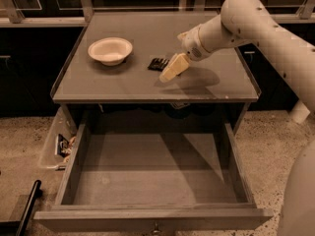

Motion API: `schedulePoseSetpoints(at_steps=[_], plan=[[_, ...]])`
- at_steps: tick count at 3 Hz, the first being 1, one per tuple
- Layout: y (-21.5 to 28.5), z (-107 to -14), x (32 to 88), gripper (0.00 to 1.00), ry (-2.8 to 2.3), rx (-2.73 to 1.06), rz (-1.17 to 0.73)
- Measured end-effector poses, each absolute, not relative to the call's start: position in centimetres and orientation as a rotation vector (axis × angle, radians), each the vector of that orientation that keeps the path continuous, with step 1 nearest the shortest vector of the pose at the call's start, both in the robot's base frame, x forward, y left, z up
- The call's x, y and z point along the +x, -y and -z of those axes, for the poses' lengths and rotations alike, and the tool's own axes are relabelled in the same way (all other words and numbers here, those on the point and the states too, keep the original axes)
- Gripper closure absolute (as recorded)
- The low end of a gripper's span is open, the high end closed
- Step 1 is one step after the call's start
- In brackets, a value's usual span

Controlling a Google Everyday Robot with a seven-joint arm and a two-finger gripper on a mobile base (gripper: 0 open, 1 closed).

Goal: Place rxbar chocolate into top drawer

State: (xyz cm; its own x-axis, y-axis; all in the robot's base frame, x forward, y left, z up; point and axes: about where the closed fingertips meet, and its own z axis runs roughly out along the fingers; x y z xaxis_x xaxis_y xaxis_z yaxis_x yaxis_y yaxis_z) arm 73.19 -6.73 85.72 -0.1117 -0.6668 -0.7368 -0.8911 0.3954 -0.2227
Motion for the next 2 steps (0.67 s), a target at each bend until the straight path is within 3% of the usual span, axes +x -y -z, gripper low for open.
schedulePoseSetpoints(at_steps=[2], plan=[[8.00,-84.38,74.50,0.00,-1.936,-1.277,-0.425]])
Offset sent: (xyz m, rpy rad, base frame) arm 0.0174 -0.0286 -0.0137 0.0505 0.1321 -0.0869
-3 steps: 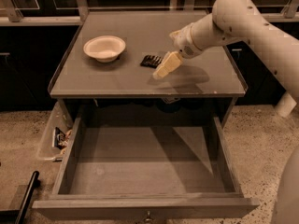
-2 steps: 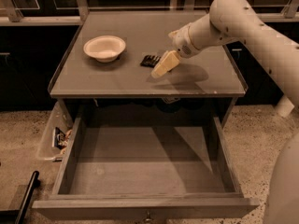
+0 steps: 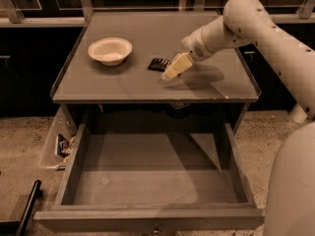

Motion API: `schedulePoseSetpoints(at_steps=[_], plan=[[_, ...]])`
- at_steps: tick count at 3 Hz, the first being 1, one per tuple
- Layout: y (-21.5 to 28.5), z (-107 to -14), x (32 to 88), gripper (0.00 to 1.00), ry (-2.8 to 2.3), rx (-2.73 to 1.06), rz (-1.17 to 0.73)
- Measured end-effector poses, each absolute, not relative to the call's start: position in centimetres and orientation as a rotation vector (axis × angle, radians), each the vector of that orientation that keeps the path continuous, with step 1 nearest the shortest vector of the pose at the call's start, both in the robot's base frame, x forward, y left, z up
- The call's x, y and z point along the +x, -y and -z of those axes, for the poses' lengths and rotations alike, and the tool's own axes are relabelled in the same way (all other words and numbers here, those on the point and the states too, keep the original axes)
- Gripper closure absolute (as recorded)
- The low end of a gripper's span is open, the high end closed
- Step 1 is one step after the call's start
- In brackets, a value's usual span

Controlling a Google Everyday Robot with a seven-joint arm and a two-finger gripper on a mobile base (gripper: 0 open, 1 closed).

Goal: Place rxbar chocolate into top drawer

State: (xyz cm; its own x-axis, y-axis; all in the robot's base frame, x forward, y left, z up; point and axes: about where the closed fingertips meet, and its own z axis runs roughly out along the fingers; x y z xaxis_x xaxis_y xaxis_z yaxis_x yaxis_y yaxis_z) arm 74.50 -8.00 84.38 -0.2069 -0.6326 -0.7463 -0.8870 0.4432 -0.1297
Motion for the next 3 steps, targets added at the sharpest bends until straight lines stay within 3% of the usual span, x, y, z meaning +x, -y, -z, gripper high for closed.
schedulePoseSetpoints(at_steps=[3], plan=[[8.8,-82.5,74.4,0.00,-1.985,-1.259,-0.471]])
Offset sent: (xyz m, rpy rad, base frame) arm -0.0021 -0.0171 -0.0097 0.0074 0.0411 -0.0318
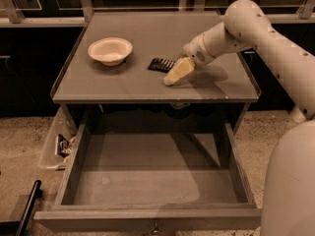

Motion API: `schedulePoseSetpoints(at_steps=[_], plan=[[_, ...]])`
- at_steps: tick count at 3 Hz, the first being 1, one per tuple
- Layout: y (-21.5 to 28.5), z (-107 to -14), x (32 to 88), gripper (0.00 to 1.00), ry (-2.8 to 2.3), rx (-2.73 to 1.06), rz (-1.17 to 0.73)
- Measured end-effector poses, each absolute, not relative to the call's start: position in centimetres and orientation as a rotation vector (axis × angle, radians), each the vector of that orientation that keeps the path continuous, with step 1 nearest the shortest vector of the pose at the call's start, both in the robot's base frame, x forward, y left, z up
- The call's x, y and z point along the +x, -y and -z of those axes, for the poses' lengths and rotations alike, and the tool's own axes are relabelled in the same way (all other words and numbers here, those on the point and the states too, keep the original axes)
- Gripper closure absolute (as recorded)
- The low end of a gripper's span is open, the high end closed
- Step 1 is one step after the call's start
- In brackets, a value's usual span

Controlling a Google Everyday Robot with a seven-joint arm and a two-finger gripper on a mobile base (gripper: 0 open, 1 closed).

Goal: Place rxbar chocolate into top drawer

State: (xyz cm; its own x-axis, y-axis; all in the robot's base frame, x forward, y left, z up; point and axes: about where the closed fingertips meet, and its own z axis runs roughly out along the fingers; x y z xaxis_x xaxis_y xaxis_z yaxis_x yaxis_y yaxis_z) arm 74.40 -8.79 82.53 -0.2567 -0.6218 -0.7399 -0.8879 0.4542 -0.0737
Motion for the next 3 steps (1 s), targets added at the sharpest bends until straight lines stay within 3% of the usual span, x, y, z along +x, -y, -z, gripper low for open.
schedulePoseSetpoints(at_steps=[1,3], plan=[[8.79,-82.53,74.40,0.18,-1.985,-1.259,-0.471],[8.78,-82.52,74.40,0.65,-1.985,-1.259,-0.471]])
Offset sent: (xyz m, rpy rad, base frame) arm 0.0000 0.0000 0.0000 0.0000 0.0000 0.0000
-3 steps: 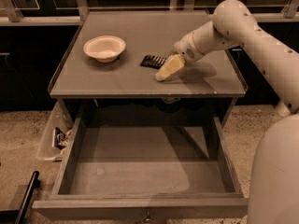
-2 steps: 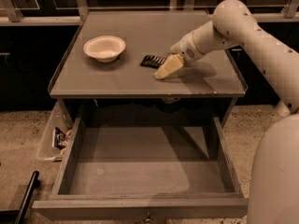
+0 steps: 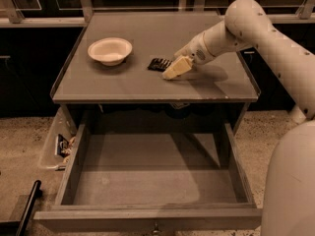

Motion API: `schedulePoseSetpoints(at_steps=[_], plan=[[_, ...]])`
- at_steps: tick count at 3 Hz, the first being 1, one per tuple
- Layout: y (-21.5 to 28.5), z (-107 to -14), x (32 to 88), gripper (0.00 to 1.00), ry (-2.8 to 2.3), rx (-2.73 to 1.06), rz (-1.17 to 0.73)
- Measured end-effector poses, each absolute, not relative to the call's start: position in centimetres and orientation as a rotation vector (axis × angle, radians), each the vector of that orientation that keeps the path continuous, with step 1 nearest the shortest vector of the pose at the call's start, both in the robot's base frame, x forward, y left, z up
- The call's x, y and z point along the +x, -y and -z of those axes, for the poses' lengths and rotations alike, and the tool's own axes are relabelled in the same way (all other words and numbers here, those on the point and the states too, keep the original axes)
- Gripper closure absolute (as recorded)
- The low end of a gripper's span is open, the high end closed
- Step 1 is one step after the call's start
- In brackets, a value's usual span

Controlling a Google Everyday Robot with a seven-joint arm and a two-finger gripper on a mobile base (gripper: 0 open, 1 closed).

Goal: Place rxbar chocolate into top drawer

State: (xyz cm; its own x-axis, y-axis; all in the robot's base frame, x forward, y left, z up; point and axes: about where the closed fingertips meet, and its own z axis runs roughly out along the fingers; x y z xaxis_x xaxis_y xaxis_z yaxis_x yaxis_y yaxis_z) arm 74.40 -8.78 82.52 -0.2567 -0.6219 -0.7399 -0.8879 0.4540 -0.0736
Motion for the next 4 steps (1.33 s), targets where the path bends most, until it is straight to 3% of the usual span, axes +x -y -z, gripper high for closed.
schedulePoseSetpoints(at_steps=[1,2,4], plan=[[8.8,-82.5,74.4,0.88,-1.985,-1.260,-0.471],[8.8,-82.5,74.4,1.00,-1.985,-1.260,-0.471],[9.1,-84.6,73.1,1.00,-1.959,-1.263,-0.441]])
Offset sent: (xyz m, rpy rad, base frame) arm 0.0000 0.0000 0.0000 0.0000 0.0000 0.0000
